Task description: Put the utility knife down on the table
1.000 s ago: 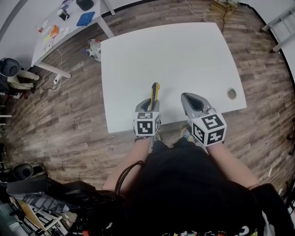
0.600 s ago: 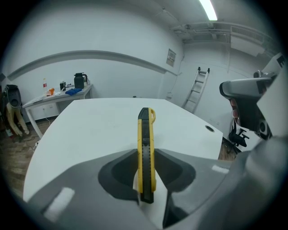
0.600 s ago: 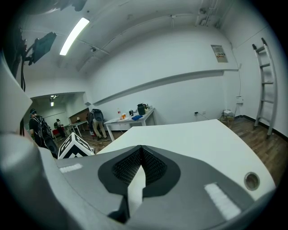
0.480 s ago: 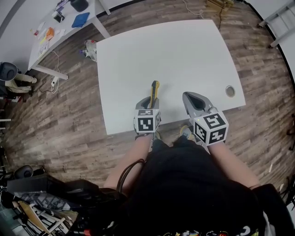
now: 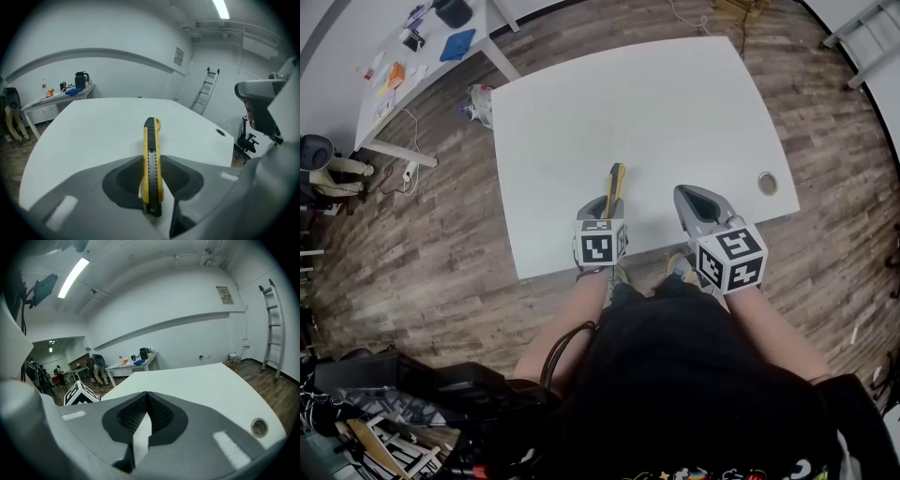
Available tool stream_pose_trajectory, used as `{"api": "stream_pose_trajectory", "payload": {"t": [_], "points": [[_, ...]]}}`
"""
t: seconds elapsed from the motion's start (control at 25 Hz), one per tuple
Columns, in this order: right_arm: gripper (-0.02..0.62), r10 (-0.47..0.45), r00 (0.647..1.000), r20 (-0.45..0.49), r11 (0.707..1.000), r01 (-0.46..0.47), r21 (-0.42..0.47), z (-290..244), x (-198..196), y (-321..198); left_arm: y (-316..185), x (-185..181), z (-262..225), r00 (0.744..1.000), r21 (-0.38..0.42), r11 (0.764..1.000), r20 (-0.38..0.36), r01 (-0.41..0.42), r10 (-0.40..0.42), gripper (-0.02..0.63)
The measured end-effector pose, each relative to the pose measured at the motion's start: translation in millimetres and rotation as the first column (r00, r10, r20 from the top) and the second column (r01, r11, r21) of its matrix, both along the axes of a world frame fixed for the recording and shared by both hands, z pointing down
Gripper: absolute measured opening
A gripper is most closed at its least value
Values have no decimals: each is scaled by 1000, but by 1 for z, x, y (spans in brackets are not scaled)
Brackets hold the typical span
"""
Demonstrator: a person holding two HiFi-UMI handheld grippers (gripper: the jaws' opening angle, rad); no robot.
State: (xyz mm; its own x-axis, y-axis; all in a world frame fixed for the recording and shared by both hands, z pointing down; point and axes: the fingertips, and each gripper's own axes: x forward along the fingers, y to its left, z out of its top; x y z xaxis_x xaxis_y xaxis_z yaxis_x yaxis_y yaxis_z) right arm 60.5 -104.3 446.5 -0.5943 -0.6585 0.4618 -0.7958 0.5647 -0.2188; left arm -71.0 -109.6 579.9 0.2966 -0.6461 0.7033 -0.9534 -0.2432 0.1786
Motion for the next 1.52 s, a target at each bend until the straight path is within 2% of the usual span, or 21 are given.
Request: {"api": "stream_pose_trajectory", "payload": {"t": [0.6, 0.96, 1.0, 1.04, 1.12, 1.16, 1.2, 1.24, 1.4, 1.52], "points": [[26, 25, 1000, 1, 1000, -25, -13, 2, 10, -2, -3, 1, 13, 1000, -45, 999, 14, 2, -2, 123], [27, 29, 1000, 5, 999, -29, -16, 3, 15, 1, -3, 2, 16, 1000, -36, 999, 14, 1, -1, 126], [27, 29, 1000, 7, 999, -29, -15, 3, 14, 2, -3, 2, 15, 1000, -31, 1000, 14, 2, -2, 166], [26, 28, 1000, 9, 999, -28, -15, 2, 14, 2, -2, 1, 12, 1000, -21, 1000, 11, 5, -5, 188], [27, 26, 1000, 12, 1000, -26, -13, 1, 12, 3, -1, -3, 1, 1000, 14, 1000, 0, 15, -15, 188], [27, 25, 1000, 14, 1000, -24, -12, 0, 11, 2, -1, -6, -10, 1000, 42, 999, -6, 24, -24, 165], [27, 22, 1000, 16, 1000, -22, -12, 0, 10, 2, -1, -11, -23, 999, 77, 996, -13, 35, -34, 30], [27, 19, 1000, 19, 1000, -19, -10, -1, 8, 0, -1, -15, -39, 999, 115, 992, -21, 45, -43, 1], [28, 1, 1000, 29, 1000, -1, 1, -5, 0, -2, 7, -38, -101, 996, 257, 963, -42, 86, -77, 1], [27, -17, 999, 37, 1000, 17, 12, -10, -9, -2, 17, -51, -141, 993, 333, 936, -56, 116, -103, 1]]}}
